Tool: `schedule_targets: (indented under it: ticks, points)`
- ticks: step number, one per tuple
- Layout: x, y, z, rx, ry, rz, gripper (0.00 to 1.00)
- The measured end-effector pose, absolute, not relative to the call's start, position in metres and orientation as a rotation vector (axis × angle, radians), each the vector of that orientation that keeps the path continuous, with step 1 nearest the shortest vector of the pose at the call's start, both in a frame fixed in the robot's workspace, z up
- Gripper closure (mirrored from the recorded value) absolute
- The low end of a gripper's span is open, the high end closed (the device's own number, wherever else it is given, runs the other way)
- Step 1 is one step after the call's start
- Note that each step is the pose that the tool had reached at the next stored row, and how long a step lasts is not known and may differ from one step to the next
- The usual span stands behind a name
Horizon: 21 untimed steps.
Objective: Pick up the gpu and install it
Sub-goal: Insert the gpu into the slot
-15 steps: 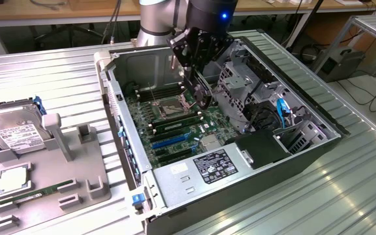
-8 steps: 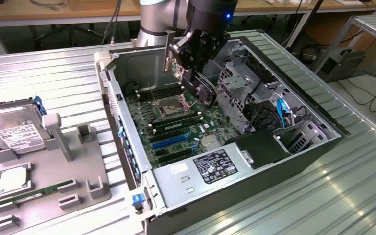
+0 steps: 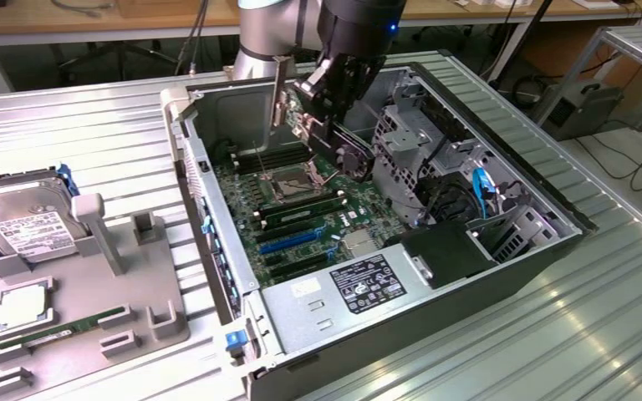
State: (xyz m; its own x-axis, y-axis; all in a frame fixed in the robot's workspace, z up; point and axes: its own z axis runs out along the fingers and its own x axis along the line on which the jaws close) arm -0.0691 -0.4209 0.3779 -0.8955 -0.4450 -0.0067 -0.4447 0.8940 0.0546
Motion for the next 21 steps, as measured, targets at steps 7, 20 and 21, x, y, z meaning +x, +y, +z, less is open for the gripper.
schedule_targets:
  ticks: [7, 20, 21]
  points:
    - [-0.0691, -0.4209, 0.3752, 0.956, -2.980, -0.085, 0.74]
    - [-0.0691, -0.4209, 0.3697, 1.346, -2.818, -0.081, 0.74]
    - [-0.0691, -0.4209, 0.3692, 1.376, -2.803, -0.081, 0.74]
